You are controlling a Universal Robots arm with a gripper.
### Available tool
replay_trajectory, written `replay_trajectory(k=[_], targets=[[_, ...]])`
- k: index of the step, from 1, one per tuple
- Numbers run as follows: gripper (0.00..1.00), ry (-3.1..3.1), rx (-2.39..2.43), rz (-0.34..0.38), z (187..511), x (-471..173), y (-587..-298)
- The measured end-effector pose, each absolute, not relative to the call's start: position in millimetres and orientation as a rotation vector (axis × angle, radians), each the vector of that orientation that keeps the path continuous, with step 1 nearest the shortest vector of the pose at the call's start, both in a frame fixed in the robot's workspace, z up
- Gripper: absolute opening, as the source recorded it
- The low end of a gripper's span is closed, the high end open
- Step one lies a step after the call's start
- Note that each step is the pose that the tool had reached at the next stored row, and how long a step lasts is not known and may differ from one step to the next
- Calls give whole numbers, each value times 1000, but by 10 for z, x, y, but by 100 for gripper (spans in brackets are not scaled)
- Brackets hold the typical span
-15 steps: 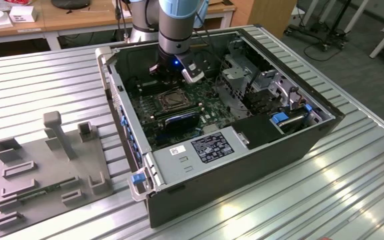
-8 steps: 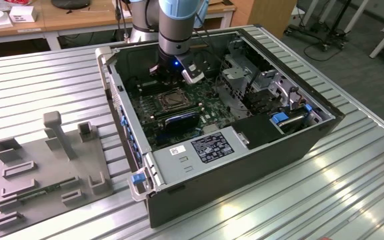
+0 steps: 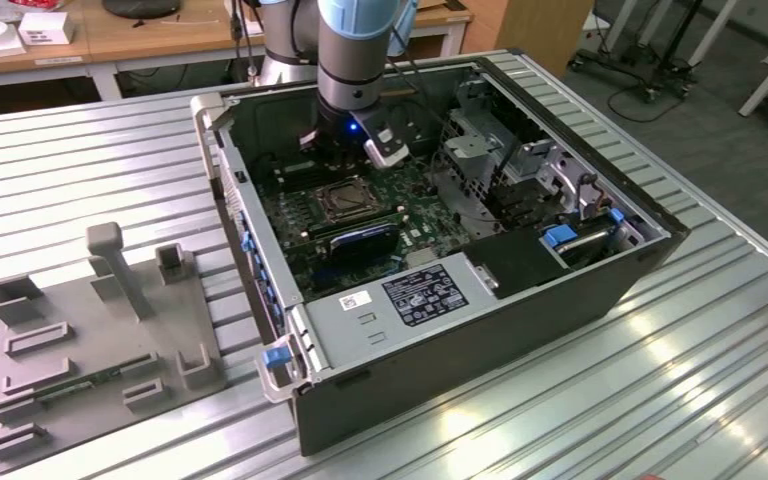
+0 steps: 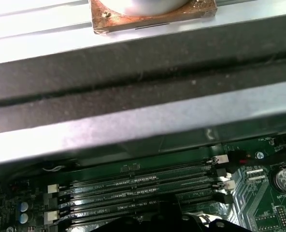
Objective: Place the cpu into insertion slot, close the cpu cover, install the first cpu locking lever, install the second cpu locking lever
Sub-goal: 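Install the first cpu locking lever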
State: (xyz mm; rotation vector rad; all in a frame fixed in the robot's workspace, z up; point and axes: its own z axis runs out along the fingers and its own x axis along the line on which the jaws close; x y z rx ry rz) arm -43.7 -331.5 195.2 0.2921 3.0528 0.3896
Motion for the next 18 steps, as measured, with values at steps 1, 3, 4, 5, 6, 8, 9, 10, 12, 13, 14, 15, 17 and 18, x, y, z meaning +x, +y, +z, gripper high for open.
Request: replay_trajectory(k=[1,3,4,5,6,8,9,10,12,13,14,15,17,18], targets=[[11,3053,292,388,1950,-437,-3315],[11,3053,292,387,1950,-437,-3316],[11,3053,292,387,1950,-437,-3315],[11,3053,292,387,1949,-437,-3315],[11,3053,293,387,1949,-437,-3315],[11,3053,293,387,1951,-437,-3314],[11,3053,293,387,1952,-437,-3313],[11,3053,293,387,1955,-437,-3313],[11,3053,293,387,1961,-437,-3313],[11,3053,293,387,1966,-437,-3313],[11,3053,293,387,1971,-437,-3313],[11,3053,293,387,1976,-437,-3313],[11,3053,293,388,1983,-437,-3313],[11,3053,293,388,1984,-437,-3312]])
